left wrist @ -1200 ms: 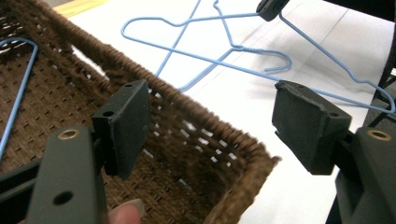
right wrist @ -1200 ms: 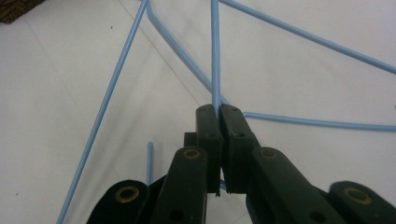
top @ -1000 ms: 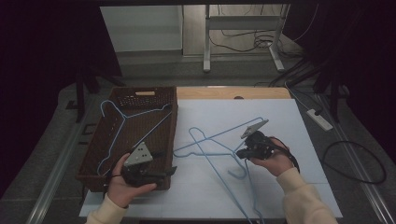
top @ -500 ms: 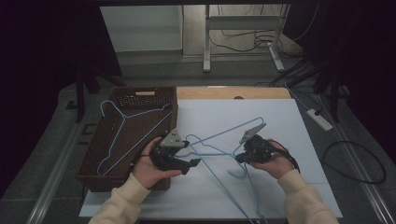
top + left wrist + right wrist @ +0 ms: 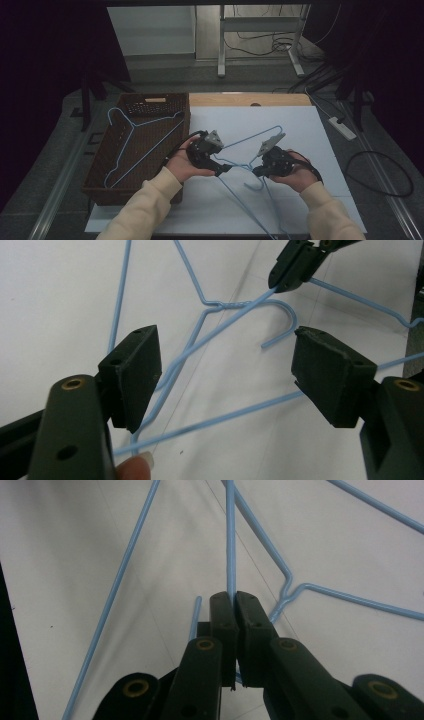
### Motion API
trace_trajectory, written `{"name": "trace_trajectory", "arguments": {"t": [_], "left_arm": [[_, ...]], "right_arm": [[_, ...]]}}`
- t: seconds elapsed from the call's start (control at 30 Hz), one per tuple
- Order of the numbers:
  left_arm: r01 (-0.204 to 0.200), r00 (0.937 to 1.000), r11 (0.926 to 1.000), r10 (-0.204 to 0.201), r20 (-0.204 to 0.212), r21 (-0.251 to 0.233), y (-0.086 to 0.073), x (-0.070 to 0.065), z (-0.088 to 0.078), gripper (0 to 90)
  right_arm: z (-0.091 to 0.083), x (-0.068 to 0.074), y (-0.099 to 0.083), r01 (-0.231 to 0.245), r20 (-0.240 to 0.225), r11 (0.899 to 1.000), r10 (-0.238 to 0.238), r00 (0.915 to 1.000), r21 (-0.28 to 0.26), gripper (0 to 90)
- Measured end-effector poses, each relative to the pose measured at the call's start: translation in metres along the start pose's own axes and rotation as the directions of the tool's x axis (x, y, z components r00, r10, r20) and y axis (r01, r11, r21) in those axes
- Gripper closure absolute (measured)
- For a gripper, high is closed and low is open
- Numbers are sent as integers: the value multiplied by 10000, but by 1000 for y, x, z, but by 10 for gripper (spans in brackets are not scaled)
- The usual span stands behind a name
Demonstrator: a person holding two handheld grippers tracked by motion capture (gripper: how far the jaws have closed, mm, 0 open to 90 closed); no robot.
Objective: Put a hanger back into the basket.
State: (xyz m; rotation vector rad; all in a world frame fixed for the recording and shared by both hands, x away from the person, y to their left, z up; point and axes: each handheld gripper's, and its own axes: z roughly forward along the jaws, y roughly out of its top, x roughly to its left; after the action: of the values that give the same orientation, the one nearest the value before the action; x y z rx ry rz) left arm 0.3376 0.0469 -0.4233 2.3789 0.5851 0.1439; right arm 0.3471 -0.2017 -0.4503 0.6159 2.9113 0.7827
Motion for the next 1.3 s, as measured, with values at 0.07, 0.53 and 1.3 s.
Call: {"name": "trace_trajectory", "arguments": {"t": [0.07, 0.53, 1.3], "left_arm": [[-75, 9999, 9999, 74, 98, 83, 4, 1, 5, 287], [-725, 9970, 9940, 698, 345, 825, 15, 0, 44, 352], [-2999, 9520, 9394, 2836, 1151, 1661, 14, -14, 53, 800]], "right_arm": [[-1, 1, 0, 65, -17, 10000, -65, 10000, -8, 880], [-3, 4, -1, 402, -224, 9991, -404, 9989, -103, 880], [-15, 7, -4, 683, -447, 9952, -715, 9964, -696, 848]]}}
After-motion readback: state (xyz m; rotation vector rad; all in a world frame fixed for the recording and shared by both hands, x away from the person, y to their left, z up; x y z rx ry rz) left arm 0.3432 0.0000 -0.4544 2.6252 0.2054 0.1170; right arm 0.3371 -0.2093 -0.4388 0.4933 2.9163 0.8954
